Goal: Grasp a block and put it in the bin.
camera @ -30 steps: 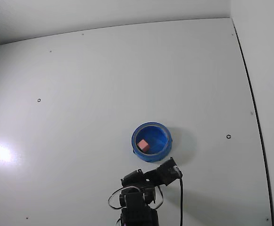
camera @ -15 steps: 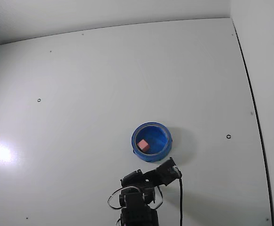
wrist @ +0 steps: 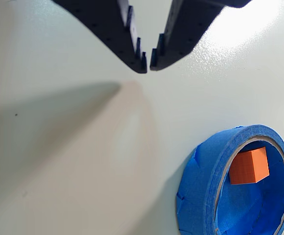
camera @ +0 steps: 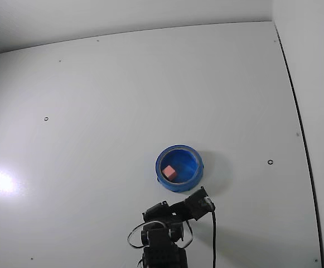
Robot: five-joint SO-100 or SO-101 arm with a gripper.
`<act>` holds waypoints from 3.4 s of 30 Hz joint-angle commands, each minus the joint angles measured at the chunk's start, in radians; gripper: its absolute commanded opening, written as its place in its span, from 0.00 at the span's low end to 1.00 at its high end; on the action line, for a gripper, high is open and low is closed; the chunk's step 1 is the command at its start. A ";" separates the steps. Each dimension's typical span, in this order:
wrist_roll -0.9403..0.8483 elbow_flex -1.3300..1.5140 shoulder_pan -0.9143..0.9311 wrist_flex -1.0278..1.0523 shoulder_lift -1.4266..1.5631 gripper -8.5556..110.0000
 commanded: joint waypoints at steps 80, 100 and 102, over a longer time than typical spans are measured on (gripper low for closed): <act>0.135 -0.011 0.003 -0.011 0.009 0.07; 0.135 -0.011 0.003 -0.011 0.009 0.07; 0.135 -0.011 0.003 -0.011 0.009 0.07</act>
